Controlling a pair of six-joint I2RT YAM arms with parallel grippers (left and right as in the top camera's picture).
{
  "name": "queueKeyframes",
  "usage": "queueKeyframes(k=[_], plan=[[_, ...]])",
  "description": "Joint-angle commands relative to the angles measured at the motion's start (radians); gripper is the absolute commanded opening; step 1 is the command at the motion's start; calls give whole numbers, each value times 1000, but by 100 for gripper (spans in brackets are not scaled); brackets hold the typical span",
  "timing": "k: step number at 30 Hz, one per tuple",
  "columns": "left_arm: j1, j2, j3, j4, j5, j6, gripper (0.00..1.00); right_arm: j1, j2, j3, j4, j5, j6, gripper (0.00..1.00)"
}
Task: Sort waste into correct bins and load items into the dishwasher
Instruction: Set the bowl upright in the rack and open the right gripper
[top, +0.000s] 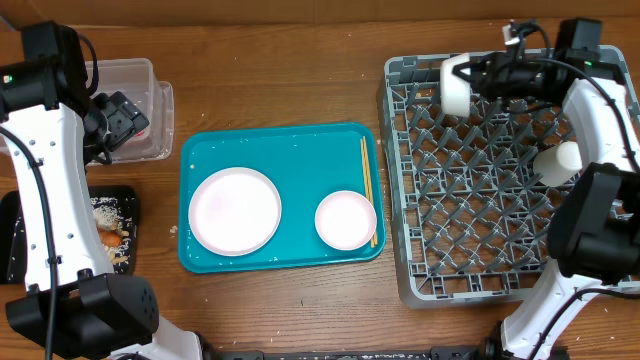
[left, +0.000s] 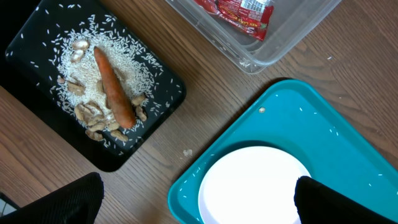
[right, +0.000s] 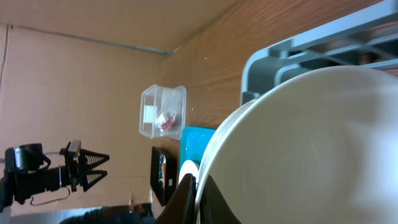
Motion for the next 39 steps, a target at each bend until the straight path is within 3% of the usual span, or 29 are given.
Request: queueKeyframes(k=[1,9,16,22,27,39], plan=[[1,-16,14,-2,-3,4,100,-21,11,-1,4,1,1,4],[1,-16,14,-2,-3,3,100,-35,11,-1,-3,6,28,4],[1,-16,14,-2,-3,3,100,-34,11,-1,59,-152,60,4],[1,-16,14,-2,-3,4,100,-34,11,-11,55,-147,80,4],[1,-16,14,-2,-3,4,100,-33,11,-43,20,-12,80,4],[1,-16,14,-2,-3,3,100,-36,12,-82,51,7,77,4]])
